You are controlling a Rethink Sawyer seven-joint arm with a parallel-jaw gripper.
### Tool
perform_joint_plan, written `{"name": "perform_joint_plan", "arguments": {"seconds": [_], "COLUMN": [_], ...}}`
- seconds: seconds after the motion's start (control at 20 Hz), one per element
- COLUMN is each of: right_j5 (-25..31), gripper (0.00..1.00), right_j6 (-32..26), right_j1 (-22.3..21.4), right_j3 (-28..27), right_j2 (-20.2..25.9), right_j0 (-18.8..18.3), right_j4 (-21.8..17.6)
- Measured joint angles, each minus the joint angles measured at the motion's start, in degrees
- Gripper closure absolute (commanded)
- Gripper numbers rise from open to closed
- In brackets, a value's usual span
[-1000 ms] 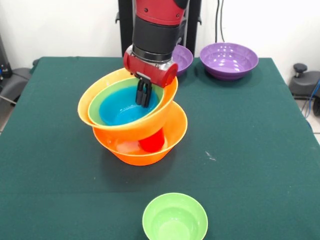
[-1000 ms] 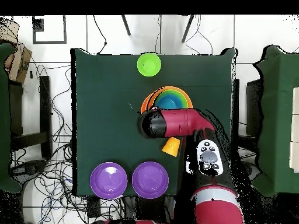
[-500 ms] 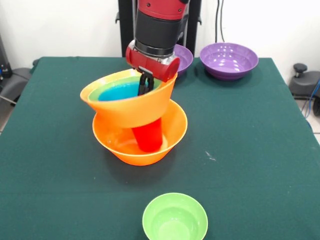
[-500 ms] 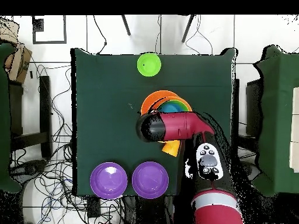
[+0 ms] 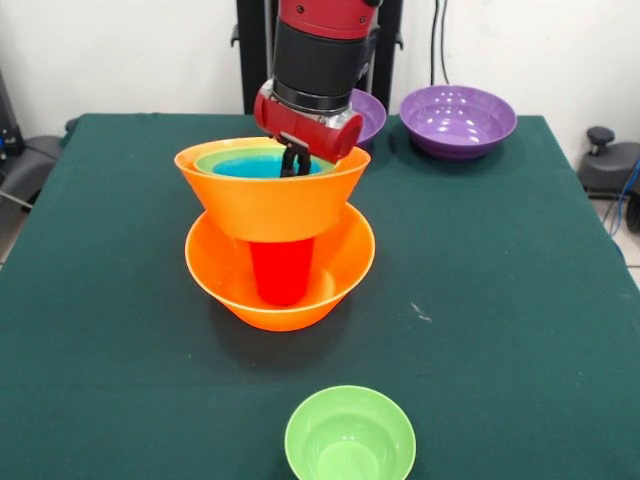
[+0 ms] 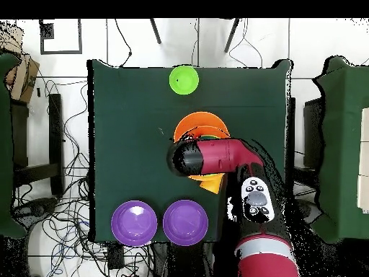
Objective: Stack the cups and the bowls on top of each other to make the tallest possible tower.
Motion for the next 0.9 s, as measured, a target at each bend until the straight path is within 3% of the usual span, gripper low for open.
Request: {"name": "perform_joint_plan", "arguments": {"seconds": [0.9], "right_j5": [0.8], "gripper": [1.00], "right_j6": [0.0], "right_j1": [1.3], "right_j3": [-5.2], "right_j2": [1.7], "right_j0": [-0.2], "right_j4": [0.0]}}
